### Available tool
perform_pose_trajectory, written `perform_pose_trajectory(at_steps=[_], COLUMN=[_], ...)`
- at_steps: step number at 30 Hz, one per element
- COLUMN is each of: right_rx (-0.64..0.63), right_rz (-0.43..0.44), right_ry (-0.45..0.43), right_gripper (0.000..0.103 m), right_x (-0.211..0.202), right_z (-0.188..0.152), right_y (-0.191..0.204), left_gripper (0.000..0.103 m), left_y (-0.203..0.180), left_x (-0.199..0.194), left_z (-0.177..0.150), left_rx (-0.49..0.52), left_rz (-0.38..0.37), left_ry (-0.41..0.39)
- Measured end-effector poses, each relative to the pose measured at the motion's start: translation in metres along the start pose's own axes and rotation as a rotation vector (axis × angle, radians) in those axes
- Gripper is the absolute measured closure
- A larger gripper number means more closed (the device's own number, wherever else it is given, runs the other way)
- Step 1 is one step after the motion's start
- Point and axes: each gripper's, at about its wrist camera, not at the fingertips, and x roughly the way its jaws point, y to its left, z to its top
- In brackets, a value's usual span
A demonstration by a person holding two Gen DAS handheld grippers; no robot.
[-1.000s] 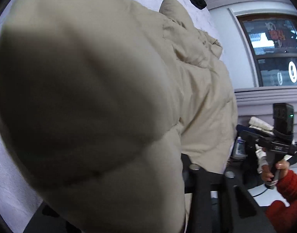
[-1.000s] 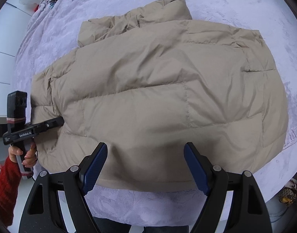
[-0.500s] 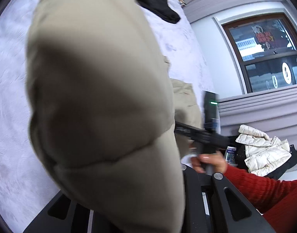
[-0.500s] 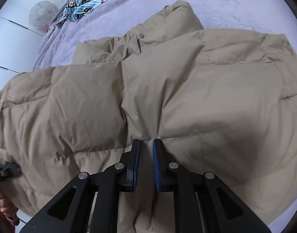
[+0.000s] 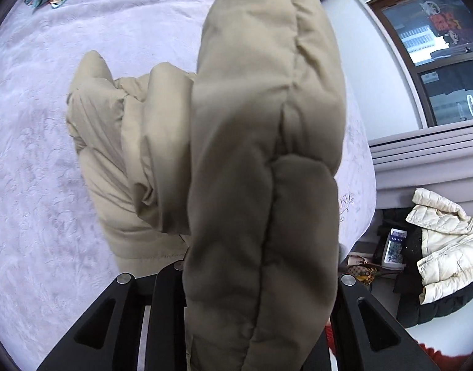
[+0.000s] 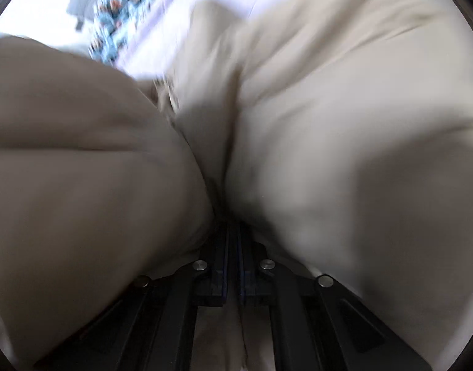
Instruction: Fold large clothes
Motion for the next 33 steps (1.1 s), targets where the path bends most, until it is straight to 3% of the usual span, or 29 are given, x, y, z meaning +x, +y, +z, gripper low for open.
perform_pose_trajectory(at_steps=[1,2,4,5,7,9,11,12,13,14,17,21,23,24,25,26,27,30,33], right_rx=[-0.005,-0.013,-0.002,0.011,0.04,0.053,0.049,0.044,0.036,0.029,-0.005,-0.091,-0.086,-0.07,-0.045,-0.02,0.002,-0.003,-0.026], right_rz=[-0.004,-0.018,-0.044,-0.047,-0.064,-0.092,-0.105,-0.101,-0.087,-0.066,0.044,0.166,0.177,0.133,0.053,-0.008,-0.032,-0.112,-0.165], right_ry=[-0.026,-0.058,-0.113,-0.126,-0.139,-0.13,-0.114,-0.112,-0.114,-0.126,-0.155,-0.11,-0.111,-0.112,-0.116,-0.132,-0.139,-0.181,-0.186], right_gripper=[0.097,0.097,0.096,0.096,0.096,0.096,0.087,0.072,0.05,0.042,0.039,0.03,0.03,0.032,0.059,0.08,0.088,0.089,0.089], right_x=[-0.017,-0.037,-0.073,-0.086,-0.108,-0.123,-0.132,-0.137,-0.143,-0.151,-0.173,-0.174,-0.158,-0.148,-0.139,-0.134,-0.131,-0.132,-0.134], right_z=[0.0,-0.002,-0.007,-0.011,-0.021,-0.032,-0.044,-0.05,-0.057,-0.064,-0.084,-0.095,-0.088,-0.084,-0.079,-0.075,-0.072,-0.071,-0.075], right_y=[-0.006,-0.013,-0.033,-0.043,-0.064,-0.08,-0.087,-0.089,-0.09,-0.09,-0.083,-0.059,-0.05,-0.048,-0.049,-0.053,-0.058,-0.068,-0.069], left_gripper=[0.071,0.057,0.038,0.034,0.034,0.034,0.034,0.034,0.034,0.034,0.034,0.034,0.034,0.034,0.034,0.034,0.034,0.034,0.034], left_y=[-0.003,-0.007,-0.016,-0.019,-0.021,-0.023,-0.028,-0.031,-0.034,-0.04,-0.048,-0.07,-0.085,-0.103,-0.11,-0.113,-0.116,-0.097,-0.06], left_x=[0.008,0.016,0.039,0.053,0.083,0.108,0.121,0.124,0.128,0.127,0.136,0.161,0.158,0.158,0.145,0.128,0.11,0.073,0.087], left_z=[0.005,0.007,0.018,0.023,0.032,0.04,0.046,0.049,0.053,0.048,0.057,0.067,0.072,0.078,0.081,0.082,0.081,0.083,0.097], left_rx=[-0.006,-0.012,-0.021,-0.023,-0.012,-0.016,-0.002,0.012,0.023,0.034,0.042,0.078,0.137,0.169,0.206,0.243,0.271,0.321,0.324], left_rz=[-0.008,-0.036,-0.123,-0.173,-0.254,-0.281,-0.283,-0.272,-0.257,-0.245,-0.21,-0.15,-0.112,-0.103,-0.087,-0.054,-0.009,0.188,0.336], left_ry=[0.015,0.025,0.044,0.061,0.107,0.148,0.16,0.154,0.148,0.14,0.127,0.14,0.137,0.111,0.066,0.005,-0.06,-0.258,-0.244])
